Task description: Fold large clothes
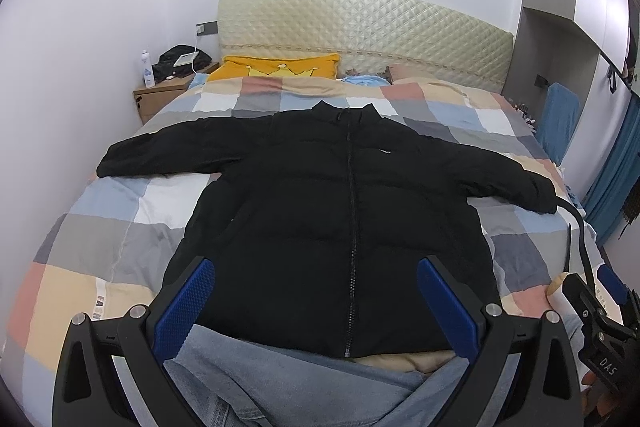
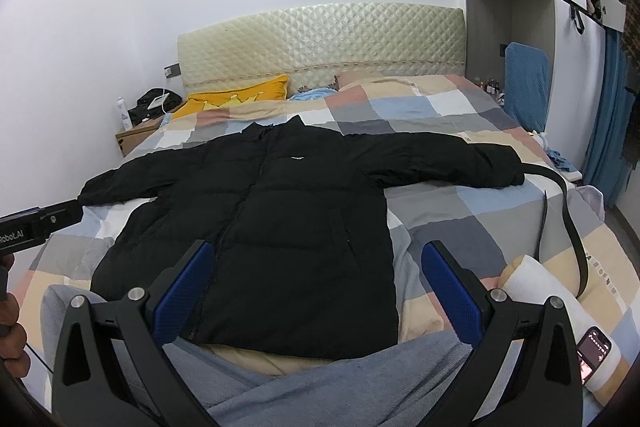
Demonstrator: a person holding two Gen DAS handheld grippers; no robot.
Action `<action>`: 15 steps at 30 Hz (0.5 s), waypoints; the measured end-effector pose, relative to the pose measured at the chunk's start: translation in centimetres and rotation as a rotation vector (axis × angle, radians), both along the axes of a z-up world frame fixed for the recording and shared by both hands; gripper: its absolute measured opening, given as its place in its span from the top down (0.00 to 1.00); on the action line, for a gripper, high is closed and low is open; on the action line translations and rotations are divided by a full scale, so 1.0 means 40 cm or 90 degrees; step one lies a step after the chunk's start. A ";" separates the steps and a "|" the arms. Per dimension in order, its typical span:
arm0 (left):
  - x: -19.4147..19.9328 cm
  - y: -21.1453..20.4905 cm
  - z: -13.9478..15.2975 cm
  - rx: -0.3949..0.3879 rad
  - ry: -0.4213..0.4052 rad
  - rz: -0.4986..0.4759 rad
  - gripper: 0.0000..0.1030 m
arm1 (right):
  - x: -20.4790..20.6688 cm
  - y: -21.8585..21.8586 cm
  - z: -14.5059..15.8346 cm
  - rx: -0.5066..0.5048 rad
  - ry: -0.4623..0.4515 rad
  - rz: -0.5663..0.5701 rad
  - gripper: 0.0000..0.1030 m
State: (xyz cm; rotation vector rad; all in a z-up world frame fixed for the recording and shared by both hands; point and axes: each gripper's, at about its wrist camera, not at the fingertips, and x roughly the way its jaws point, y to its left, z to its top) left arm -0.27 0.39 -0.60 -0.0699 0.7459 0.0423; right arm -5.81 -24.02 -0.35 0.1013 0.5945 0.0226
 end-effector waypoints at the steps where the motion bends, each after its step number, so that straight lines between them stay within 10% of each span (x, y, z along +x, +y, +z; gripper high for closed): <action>1: 0.002 -0.002 -0.001 0.002 0.001 0.000 0.01 | 0.001 0.004 0.000 -0.001 0.000 0.000 0.00; 15: 0.001 -0.009 -0.005 0.001 0.004 -0.003 0.01 | 0.010 0.013 0.023 -0.009 -0.003 -0.002 0.00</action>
